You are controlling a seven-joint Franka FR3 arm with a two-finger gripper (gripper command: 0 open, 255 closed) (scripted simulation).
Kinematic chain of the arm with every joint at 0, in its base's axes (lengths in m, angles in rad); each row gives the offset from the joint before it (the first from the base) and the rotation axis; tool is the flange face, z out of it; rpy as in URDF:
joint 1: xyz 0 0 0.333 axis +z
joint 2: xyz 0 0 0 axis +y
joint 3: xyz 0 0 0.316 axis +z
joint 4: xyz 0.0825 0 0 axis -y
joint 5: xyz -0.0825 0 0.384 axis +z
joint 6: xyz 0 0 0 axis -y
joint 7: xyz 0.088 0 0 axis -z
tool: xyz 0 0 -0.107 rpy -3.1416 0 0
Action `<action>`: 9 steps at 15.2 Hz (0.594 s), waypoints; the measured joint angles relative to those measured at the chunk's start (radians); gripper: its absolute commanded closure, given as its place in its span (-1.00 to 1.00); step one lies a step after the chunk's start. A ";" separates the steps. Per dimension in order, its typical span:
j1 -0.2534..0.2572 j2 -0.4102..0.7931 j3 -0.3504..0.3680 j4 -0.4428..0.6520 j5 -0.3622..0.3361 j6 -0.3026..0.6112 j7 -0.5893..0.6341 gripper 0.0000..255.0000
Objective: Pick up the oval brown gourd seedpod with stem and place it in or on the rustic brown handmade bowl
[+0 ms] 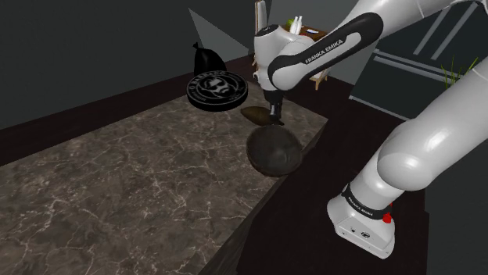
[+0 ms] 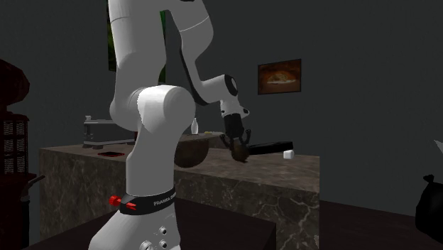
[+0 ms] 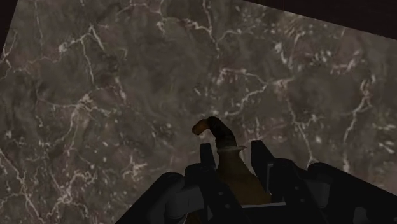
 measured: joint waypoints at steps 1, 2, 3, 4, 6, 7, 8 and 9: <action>0.001 -0.006 0.001 0.006 0.004 -0.012 -0.004 1.00; 0.002 -0.017 0.001 0.008 0.007 -0.024 -0.009 1.00; 0.002 -0.025 0.000 0.016 0.010 -0.039 -0.016 1.00; 0.004 -0.038 0.000 0.019 0.015 -0.054 -0.021 1.00; 0.005 -0.052 0.001 0.032 0.021 -0.080 -0.030 1.00; 0.006 -0.060 0.000 0.037 0.023 -0.093 -0.035 1.00; 0.006 -0.067 0.000 0.046 0.027 -0.108 -0.040 1.00; 0.007 -0.076 0.000 0.053 0.030 -0.122 -0.046 1.00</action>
